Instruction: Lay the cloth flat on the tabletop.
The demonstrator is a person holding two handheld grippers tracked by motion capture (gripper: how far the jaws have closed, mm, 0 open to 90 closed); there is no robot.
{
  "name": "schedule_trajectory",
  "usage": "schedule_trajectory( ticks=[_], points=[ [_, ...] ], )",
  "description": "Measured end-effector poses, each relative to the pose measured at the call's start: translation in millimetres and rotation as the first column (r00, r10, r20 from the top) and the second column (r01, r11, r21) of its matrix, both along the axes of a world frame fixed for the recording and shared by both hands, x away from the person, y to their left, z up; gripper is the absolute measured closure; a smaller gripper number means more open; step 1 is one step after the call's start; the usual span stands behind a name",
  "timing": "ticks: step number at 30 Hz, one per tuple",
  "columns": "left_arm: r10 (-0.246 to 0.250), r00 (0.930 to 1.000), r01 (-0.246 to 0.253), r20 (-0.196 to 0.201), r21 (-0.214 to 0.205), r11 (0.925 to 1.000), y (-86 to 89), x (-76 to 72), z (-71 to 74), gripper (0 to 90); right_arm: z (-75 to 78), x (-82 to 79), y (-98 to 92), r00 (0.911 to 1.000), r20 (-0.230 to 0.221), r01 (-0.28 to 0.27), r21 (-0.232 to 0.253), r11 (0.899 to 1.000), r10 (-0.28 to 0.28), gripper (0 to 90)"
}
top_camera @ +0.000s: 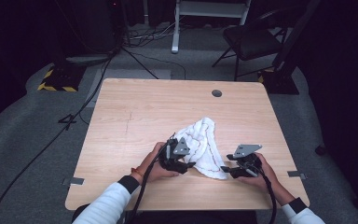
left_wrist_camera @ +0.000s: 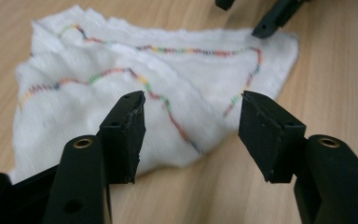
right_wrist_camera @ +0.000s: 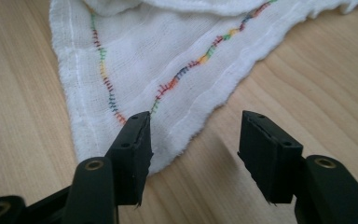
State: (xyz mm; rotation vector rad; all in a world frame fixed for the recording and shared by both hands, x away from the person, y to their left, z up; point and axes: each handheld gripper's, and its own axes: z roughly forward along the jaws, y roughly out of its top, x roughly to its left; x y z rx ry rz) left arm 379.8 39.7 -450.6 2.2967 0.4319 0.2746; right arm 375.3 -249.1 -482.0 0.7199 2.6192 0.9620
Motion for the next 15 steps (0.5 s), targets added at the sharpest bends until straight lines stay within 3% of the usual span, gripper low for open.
schedule_trajectory(
  ticks=[3, 6, 10, 13, 15],
  points=[
    [0.013, 0.9998, -0.013, 0.018, 0.005, 0.9999, -19.0, 9.6, 4.1, 35.0, 3.8, 2.6, -4.7, 0.9994, 0.024, 0.026, 0.015, 1.000, -0.027, 44.3],
    [0.022, 0.9983, -0.026, 0.054, 0.075, 0.9968, -41.4, 22.6, 3.5, 34.8, 4.3, 7.7, -11.1, 0.9975, 0.045, 0.053, 0.021, 0.998, -0.054, 44.6],
    [0.037, 0.9988, -0.041, 0.031, 0.154, 0.9873, -61.0, 40.5, -3.3, 34.9, 4.9, 17.2, -18.6, 0.9937, 0.057, 0.094, 0.040, 0.995, -0.096, 44.8],
    [0.029, 0.9986, -0.038, 0.045, 0.215, 0.9758, -66.5, 45.5, -10.1, 40.3, 8.4, 25.0, -19.9, 0.9898, 0.086, 0.110, 0.047, 0.993, -0.114, 44.8],
    [0.013, 0.9996, -0.019, 0.024, 0.241, 0.9704, -65.2, 49.3, -14.5, 48.2, 8.6, 31.3, -19.1, 0.9882, 0.087, 0.122, 0.052, 0.991, -0.126, 44.8]
  ],
)
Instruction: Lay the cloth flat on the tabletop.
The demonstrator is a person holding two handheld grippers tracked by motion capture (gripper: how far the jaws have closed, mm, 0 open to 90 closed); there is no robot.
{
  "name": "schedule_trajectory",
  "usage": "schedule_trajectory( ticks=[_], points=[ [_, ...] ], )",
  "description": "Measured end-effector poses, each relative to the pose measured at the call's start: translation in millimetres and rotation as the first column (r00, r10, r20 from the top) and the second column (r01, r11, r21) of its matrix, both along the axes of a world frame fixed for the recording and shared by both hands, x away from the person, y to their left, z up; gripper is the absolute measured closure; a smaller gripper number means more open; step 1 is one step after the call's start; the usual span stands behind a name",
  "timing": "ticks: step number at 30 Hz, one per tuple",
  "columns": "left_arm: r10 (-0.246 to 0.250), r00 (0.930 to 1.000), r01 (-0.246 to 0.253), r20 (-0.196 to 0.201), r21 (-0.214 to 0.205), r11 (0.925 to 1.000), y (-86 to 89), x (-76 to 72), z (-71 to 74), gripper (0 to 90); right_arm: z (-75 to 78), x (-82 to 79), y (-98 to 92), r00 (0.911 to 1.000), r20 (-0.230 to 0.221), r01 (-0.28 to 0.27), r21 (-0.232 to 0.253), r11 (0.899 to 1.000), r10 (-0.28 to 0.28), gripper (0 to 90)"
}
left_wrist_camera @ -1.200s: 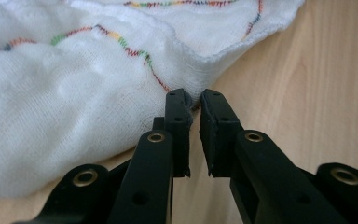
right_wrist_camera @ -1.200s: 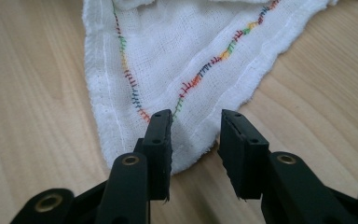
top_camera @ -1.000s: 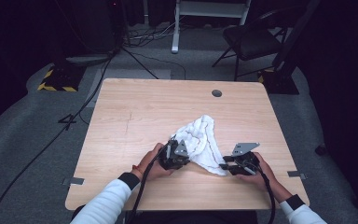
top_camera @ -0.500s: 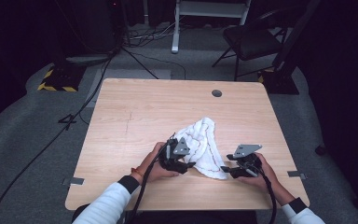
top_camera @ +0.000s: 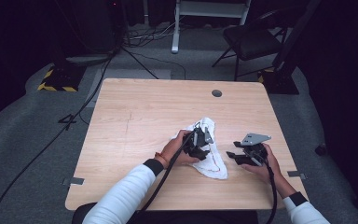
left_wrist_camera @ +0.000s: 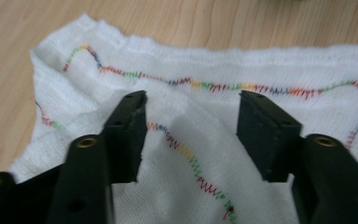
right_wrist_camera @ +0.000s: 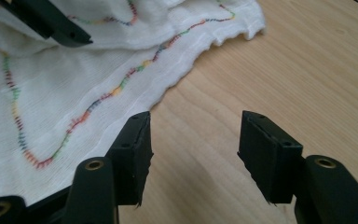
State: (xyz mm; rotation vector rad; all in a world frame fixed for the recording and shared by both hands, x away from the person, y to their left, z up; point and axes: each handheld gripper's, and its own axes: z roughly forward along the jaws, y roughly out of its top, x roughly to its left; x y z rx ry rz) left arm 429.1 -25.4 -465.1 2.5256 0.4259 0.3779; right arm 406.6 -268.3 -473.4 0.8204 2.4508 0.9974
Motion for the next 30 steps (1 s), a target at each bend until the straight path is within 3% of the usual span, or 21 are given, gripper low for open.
schedule_trajectory(
  ticks=[4, 6, 9, 11, 14, 17, 22, 30],
  points=[
    [-0.009, 0.9997, 0.009, -0.022, 0.003, 1.0000, 7.9, 3.8, -5.8, 63.7, -1.6, 13.0, 6.6, 1.0000, 0.005, 0.006, -0.006, 1.000, -0.006, 44.8],
    [-0.022, 0.9996, 0.022, -0.018, -0.005, 0.9997, 11.5, 3.9, -5.8, 73.7, -3.0, 22.5, 16.1, 1.0000, -0.001, 0.002, 0.000, 1.000, -0.002, 45.0],
    [-0.037, 0.9993, 0.037, -0.006, -0.027, 0.9990, 16.8, 1.5, -4.1, 81.3, -5.1, 30.0, 28.5, 1.0000, 0.007, -0.006, -0.006, 1.000, 0.006, 46.2],
    [-0.041, 0.9992, 0.041, 0.000, -0.046, 0.9981, 21.8, -0.3, -1.0, 82.1, -6.4, 31.5, 32.8, 0.9998, 0.017, -0.009, -0.016, 1.000, 0.009, 46.3],
    [-0.040, 0.9992, 0.041, 0.006, -0.078, 0.9961, 31.9, -6.5, 5.6, 82.4, -11.3, 35.8, 44.0, 0.9997, -0.006, -0.023, -0.019, 1.000, 0.022, 46.2],
    [-0.054, 0.9984, 0.055, 0.015, -0.096, 0.9939, 47.0, -16.3, 13.0, 82.5, -15.7, 37.0, 52.6, 0.9997, -0.005, -0.026, -0.056, 0.998, 0.025, 46.7],
    [-0.044, 0.9990, 0.043, -0.006, -0.130, 0.9906, 79.2, -37.2, 14.8, 82.5, -16.8, 37.9, 51.7, 0.9998, -0.020, -0.010, -0.047, 0.999, 0.009, 46.2],
    [-0.027, 0.9991, 0.023, -0.033, -0.120, 0.9925, 119.7, -69.5, 9.9, 81.2, -16.2, 33.4, 45.1, 0.9991, -0.032, 0.025, -0.053, 0.998, -0.026, 46.2]
  ],
)
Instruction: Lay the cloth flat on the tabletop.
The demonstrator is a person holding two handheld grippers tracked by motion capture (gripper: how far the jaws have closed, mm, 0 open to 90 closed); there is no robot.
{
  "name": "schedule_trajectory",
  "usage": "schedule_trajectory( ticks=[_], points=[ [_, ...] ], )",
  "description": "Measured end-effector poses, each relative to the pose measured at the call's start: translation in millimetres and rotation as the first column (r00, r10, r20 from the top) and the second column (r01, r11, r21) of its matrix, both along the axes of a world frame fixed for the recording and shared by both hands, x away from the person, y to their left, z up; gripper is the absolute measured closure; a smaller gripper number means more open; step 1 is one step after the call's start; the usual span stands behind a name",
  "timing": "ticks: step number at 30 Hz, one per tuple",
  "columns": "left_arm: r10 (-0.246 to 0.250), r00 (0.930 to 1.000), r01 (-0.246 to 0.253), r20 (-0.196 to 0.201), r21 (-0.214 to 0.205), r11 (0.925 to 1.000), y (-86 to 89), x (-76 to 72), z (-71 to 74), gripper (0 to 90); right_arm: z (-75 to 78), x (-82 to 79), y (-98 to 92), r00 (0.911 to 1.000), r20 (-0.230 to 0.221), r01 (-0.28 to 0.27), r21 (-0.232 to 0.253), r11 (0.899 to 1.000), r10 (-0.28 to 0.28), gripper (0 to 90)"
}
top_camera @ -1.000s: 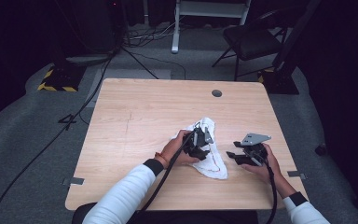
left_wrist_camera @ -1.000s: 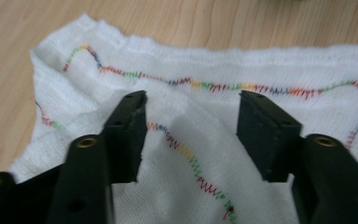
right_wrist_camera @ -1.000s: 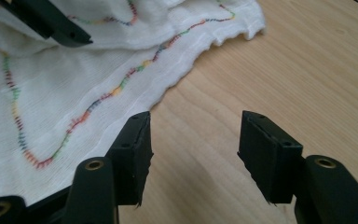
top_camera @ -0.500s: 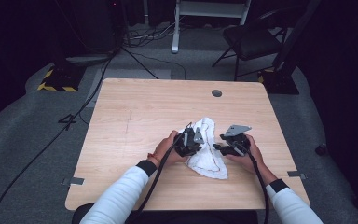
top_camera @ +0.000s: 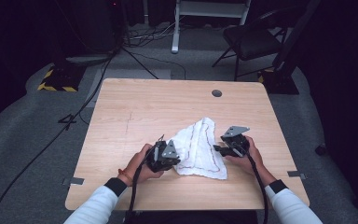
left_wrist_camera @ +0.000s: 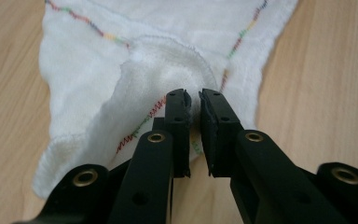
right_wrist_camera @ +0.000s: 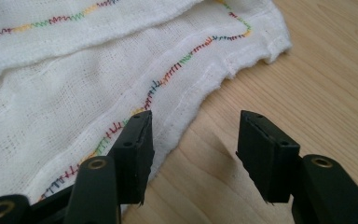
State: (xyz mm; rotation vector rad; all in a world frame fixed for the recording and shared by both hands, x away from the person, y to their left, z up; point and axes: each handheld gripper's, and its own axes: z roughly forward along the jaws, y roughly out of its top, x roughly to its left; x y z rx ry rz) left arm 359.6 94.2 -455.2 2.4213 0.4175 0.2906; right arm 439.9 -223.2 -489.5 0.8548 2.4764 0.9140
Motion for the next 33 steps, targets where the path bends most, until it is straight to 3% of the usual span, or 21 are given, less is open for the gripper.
schedule_trajectory(
  ticks=[7, 11, 13, 14, 17, 21, 27, 30, 33],
  points=[
    [0.077, 0.9966, -0.077, -0.029, 0.007, 0.9970, 34.1, -17.8, -9.6, 70.7, 1.0, -2.7, -8.8, 0.9998, -0.014, 0.015, -0.005, 1.000, -0.015, 44.3],
    [0.104, 0.9943, -0.104, -0.025, -0.018, 0.9944, 46.0, -24.8, -6.5, 58.3, 1.5, -4.8, -11.7, 0.9998, -0.008, 0.017, -0.014, 1.000, -0.017, 43.3],
    [0.113, 0.9930, -0.115, -0.034, -0.043, 0.9925, 49.6, -27.2, -2.7, 46.8, 1.9, -6.4, -12.6, 0.9999, -0.002, 0.016, -0.019, 1.000, -0.016, 43.2],
    [0.119, 0.9920, -0.121, -0.041, -0.054, 0.9912, 51.3, -28.0, -0.8, 34.5, 2.4, -7.6, -13.5, 0.9999, 0.006, 0.012, -0.027, 1.000, -0.012, 43.2],
    [0.174, 0.9847, -0.174, -0.002, -0.069, 0.9823, 54.6, -32.6, 5.7, 27.0, 2.8, -8.4, -14.3, 0.9999, 0.010, 0.011, -0.029, 1.000, -0.010, 42.8],
    [0.186, 0.9825, -0.183, 0.016, -0.115, 0.9765, 57.1, -33.6, 13.4, 22.7, 4.7, -11.3, -16.7, 0.9995, 0.024, 0.020, -0.036, 0.999, -0.019, 42.4],
    [0.116, 0.9923, -0.114, 0.042, -0.066, 0.9914, 24.8, -17.6, 7.2, 22.7, 11.8, -17.3, -22.5, 0.9996, 0.027, 0.009, 0.004, 1.000, -0.009, 42.4],
    [0.053, 0.9981, -0.051, 0.031, -0.039, 0.9979, -1.7, -5.1, -0.1, 24.1, 14.1, -23.1, -23.4, 0.9997, 0.023, -0.006, 0.026, 1.000, 0.006, 42.3],
    [0.011, 0.9999, -0.011, 0.010, -0.018, 0.9998, -27.5, 3.1, -6.7, 24.3, 13.1, -29.1, -23.6, 0.9994, 0.021, -0.027, 0.021, 0.999, 0.026, 42.1]
  ],
)
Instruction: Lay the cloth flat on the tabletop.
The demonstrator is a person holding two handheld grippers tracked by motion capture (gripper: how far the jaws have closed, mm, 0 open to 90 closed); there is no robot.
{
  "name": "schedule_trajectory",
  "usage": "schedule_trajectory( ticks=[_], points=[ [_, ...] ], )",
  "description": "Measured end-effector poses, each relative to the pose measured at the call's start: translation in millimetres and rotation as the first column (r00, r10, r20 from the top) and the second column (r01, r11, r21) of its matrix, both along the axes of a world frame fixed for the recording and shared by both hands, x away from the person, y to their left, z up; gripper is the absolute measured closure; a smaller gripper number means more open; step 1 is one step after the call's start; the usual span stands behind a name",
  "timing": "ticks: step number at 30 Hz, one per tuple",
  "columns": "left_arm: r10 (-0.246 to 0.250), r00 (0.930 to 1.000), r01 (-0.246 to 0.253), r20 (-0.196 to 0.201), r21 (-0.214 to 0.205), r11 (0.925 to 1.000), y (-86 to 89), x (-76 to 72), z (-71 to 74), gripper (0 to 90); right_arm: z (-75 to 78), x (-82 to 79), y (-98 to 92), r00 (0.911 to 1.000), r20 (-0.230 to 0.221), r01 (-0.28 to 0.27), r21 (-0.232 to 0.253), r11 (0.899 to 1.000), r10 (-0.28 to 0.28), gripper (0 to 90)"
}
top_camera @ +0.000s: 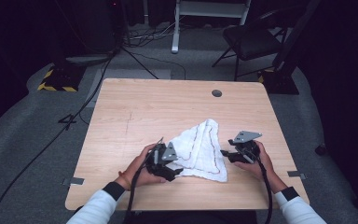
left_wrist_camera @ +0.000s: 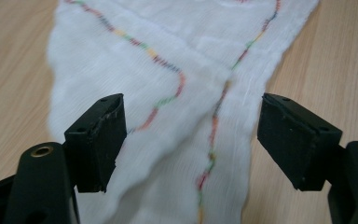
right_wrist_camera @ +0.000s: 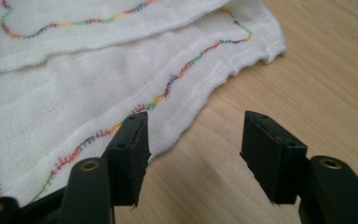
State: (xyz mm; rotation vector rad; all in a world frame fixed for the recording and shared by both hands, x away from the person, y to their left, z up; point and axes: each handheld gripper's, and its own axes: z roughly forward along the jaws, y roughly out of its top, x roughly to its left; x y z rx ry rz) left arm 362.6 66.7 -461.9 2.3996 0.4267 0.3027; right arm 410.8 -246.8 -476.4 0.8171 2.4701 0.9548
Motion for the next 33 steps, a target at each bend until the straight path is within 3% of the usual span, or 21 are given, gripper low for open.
schedule_trajectory(
  ticks=[5, 8, 12, 14, 17, 20, 26, 29, 30, 33],
  points=[
    [-0.052, 0.9986, 0.052, -0.001, 0.030, 0.9982, -30.2, 7.1, -7.8, 27.8, -0.9, -10.8, 1.0, 0.9995, 0.001, -0.032, -0.007, 0.999, 0.032, 41.7],
    [-0.073, 0.9973, 0.073, -0.003, 0.048, 0.9962, -37.6, 10.1, -11.6, 33.1, -2.4, -18.0, 3.8, 0.9985, 0.002, -0.055, -0.018, 0.998, 0.055, 41.4],
    [-0.069, 0.9976, 0.069, -0.004, 0.107, 0.9919, -41.7, 15.9, -19.1, 47.3, -4.7, -27.9, 10.0, 0.9951, -0.008, -0.099, -0.030, 0.995, 0.098, 40.6],
    [-0.076, 0.9968, 0.078, -0.023, 0.094, 0.9925, -39.0, 18.4, -19.5, 53.5, -5.6, -32.0, 13.4, 0.9909, -0.017, -0.134, -0.030, 0.991, 0.134, 39.9],
    [-0.080, 0.9966, 0.082, -0.018, 0.087, 0.9928, -34.8, 19.8, -17.2, 67.8, -8.8, -36.0, 17.9, 0.9854, -0.030, -0.169, -0.046, 0.985, 0.168, 39.8],
    [-0.089, 0.9960, 0.089, -0.003, 0.101, 0.9909, -33.6, 19.9, -16.5, 76.3, -10.7, -35.6, 18.7, 0.9841, -0.042, -0.175, -0.044, 0.984, 0.173, 39.8],
    [-0.073, 0.9970, 0.071, 0.026, 0.062, 0.9955, -23.7, 25.0, -7.8, 83.6, -10.5, -35.6, 17.0, 0.9858, -0.047, -0.163, -0.047, 0.985, 0.161, 39.9],
    [-0.027, 0.9987, 0.027, 0.043, 0.009, 0.9996, -12.0, 31.3, 0.8, 83.6, -10.7, -36.7, 14.7, 0.9873, -0.053, -0.152, -0.040, 0.988, 0.150, 40.3],
    [-0.012, 0.9979, 0.012, 0.063, 0.001, 0.9999, -8.0, 33.1, 3.0, 83.7, -10.8, -37.4, 13.3, 0.9878, -0.054, -0.148, -0.041, 0.988, 0.146, 40.3],
    [0.035, 0.9970, -0.033, 0.070, -0.027, 0.9991, 4.7, 41.2, 9.2, 83.9, -10.8, -39.4, 9.7, 0.9890, -0.049, -0.142, -0.045, 0.989, 0.139, 40.3]
  ],
)
